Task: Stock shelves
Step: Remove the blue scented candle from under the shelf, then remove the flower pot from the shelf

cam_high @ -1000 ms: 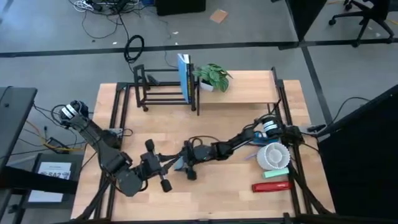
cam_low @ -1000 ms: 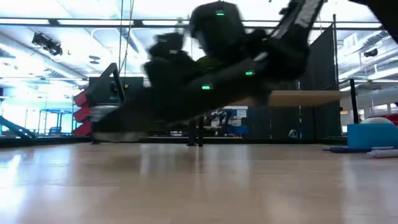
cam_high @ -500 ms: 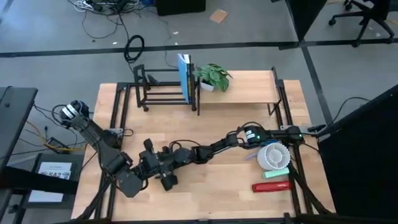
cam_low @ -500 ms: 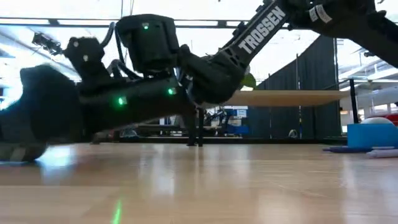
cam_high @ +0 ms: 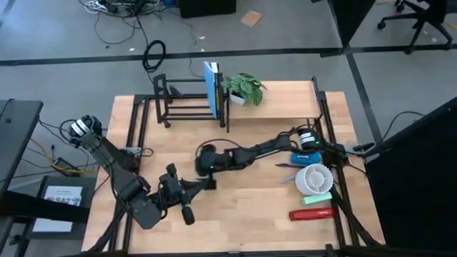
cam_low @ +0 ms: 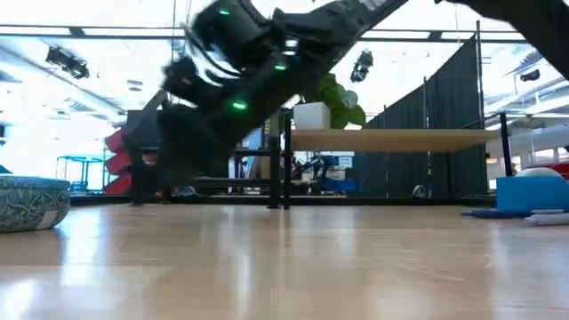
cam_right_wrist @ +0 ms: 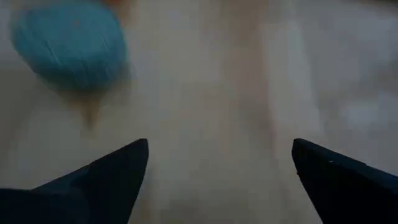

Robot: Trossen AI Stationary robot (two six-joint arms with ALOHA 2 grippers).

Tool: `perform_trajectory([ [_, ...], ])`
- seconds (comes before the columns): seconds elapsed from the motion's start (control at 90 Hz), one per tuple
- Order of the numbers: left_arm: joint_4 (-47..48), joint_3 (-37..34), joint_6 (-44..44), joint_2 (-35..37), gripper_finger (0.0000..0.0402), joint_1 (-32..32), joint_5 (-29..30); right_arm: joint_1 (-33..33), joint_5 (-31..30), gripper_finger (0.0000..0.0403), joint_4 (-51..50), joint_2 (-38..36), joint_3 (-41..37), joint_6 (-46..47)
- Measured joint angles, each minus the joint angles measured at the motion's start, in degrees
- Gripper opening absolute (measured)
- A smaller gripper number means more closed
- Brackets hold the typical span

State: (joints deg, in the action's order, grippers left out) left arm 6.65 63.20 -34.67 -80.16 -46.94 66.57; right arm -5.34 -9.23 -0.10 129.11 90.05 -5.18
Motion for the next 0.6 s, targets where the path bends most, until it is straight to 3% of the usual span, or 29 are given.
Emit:
perform_trajectory([
  [0.111, 9.98, 0.02, -13.86, -0.06, 0.0, 0.26, -2.58, 0.04, -5.26, 0.0324, 5.47, -9.25, -13.92, 1.2],
  [0.2, 21.85, 0.02, -30.02, -1.14, 0.0, 1.49, -4.26, 0.04, -7.1, 0.0306, 14.71, -15.9, -25.31, 6.17],
  [0.3, 31.5, -0.61, -43.46, -3.25, 0.0, 4.49, -14.68, -0.2, -7.22, 0.0297, 31.05, -20.03, -35.86, 14.29],
  [0.433, 28.34, -4.19, -46.77, -6.94, 0.0, 8.23, -32.78, -1.31, -7.05, 0.0296, 46.92, -20.6, -43.92, 17.6],
  [0.522, 23.87, -6.1, -46.62, -9.14, 0.0, 8.74, -42.28, -1.68, -7.09, 0.0296, 48.75, -20.62, -45.7, 17.66],
  [0.6, 22.24, -7.03, -47.24, -10.72, 0.0, 8.55, -46.46, -1.71, -7.03, 0.0296, 48.02, -20.62, -46.61, 18.36],
])
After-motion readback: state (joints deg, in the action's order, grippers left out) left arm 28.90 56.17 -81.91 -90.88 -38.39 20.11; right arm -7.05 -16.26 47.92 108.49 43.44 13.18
